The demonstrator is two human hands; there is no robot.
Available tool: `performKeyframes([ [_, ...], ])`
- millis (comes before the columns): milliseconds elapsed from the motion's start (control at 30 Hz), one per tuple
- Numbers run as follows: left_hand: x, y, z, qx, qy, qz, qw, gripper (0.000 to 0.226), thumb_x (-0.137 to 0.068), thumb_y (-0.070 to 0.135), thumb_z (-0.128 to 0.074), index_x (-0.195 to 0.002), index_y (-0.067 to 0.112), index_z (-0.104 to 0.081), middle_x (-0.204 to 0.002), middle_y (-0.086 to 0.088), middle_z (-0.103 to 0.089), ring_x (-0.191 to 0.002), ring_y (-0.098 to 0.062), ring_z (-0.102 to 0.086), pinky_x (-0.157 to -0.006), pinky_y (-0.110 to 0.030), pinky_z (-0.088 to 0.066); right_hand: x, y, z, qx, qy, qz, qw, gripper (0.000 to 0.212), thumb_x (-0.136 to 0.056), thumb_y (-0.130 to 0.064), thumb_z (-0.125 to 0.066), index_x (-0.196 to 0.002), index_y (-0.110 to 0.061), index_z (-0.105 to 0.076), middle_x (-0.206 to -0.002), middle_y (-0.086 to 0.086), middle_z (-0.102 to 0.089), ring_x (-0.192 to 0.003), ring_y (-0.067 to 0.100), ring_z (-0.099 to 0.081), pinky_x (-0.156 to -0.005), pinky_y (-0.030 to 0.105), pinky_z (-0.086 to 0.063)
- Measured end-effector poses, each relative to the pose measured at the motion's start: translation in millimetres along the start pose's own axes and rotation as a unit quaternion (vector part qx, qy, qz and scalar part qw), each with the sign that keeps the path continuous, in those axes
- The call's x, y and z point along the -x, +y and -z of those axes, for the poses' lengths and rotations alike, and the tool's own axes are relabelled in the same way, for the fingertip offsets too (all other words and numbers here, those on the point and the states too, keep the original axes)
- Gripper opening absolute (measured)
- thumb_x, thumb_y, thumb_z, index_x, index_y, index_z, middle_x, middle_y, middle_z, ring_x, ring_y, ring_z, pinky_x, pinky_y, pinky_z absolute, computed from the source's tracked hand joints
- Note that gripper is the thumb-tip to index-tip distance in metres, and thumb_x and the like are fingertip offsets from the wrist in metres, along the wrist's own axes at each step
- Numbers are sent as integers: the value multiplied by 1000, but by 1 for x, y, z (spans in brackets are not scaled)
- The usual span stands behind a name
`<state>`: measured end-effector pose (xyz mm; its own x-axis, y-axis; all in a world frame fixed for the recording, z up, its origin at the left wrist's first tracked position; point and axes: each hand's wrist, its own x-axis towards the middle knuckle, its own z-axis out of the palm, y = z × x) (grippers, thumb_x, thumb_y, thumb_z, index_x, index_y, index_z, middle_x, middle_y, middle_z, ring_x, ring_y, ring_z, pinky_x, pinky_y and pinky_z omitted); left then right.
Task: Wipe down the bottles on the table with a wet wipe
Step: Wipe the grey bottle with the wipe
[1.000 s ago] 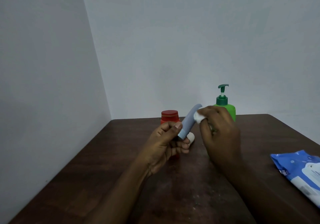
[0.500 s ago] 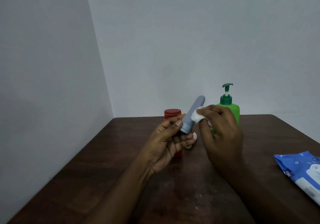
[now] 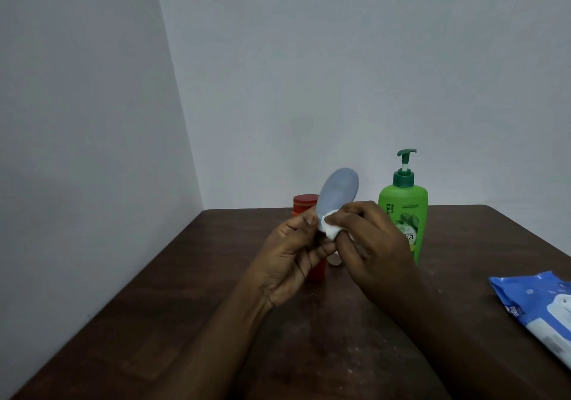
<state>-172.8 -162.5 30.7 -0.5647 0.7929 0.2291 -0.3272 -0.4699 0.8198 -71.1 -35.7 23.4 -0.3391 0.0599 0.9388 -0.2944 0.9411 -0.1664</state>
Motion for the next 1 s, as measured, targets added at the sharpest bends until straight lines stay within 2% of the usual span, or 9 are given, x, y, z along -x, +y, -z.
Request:
performKeyframes([
  [100,0,1,1,29,4,10,1000,33,-96,22,-56,-107,1,-79,-110,-21,-75,-89,-23,-77,-80,-32,-65,-1,0,1,15,26,-19,999,21,-89,1,-59,-104,-2,-74,-103,11,-65,-97,22,-63,-87,19,-46],
  [300,-1,1,0,23,-4,13,1000,43,-96,8,-59,-136,-6,-59,-124,-23,-70,-100,-26,-75,-81,-34,-64,-4,3,5,28,43,-21,998,23,-85,12,-64,-103,0,-74,-102,12,-65,-96,25,-64,-86,29,-51],
  [433,0,0,0,3,-24,36,999,56,-88,8,-72,-141,0,-57,-132,-25,-66,-107,-32,-73,-86,-40,-64,-7,7,10,31,94,-71,993,27,-84,18,-68,-102,-1,-74,-102,12,-67,-96,13,-61,-86,11,-46],
  [500,0,-1,0,-5,-17,46,999,60,-85,8,-74,-142,2,-56,-138,-27,-63,-109,-33,-71,-87,-42,-64,-8,7,12,27,107,-87,990,28,-84,18,-69,-102,-2,-74,-102,11,-68,-96,10,-61,-84,11,-47],
  [600,-1,-2,2,6,-17,40,999,58,-90,6,-71,-145,-1,-52,-141,-27,-61,-114,-33,-69,-94,-47,-62,-5,4,9,5,65,-64,996,23,-87,12,-68,-103,-3,-74,-102,9,-67,-95,8,-60,-84,11,-45],
  [700,-3,0,4,19,-11,16,1000,51,-95,8,-63,-144,-7,-52,-131,-23,-66,-107,-27,-73,-89,-41,-64,-1,-4,5,-33,-4,-25,999,18,-88,3,-65,-101,-5,-74,-101,6,-66,-93,10,-62,-82,17,-47],
  [800,-4,2,7,28,-12,6,1000,43,-96,10,-59,-135,-8,-59,-125,-21,-70,-105,-26,-74,-92,-37,-63,1,-8,1,-55,-46,6,997,15,-88,3,-68,-99,-5,-75,-99,8,-65,-91,17,-63,-81,25,-49],
  [900,-4,1,8,20,-28,19,999,33,-96,11,-61,-126,-2,-66,-119,-18,-73,-103,-24,-74,-88,-36,-64,0,-5,1,-11,-21,9,1000,16,-90,0,-66,-103,-4,-74,-100,9,-63,-93,19,-61,-83,24,-48],
  [1000,-2,-3,7,-13,-59,46,997,46,-88,14,-73,-131,-2,-64,-123,-20,-70,-108,-28,-72,-95,-42,-61,-6,1,8,18,40,-23,999,19,-89,8,-67,-103,-3,-73,-102,9,-64,-96,14,-59,-87,16,-44],
])
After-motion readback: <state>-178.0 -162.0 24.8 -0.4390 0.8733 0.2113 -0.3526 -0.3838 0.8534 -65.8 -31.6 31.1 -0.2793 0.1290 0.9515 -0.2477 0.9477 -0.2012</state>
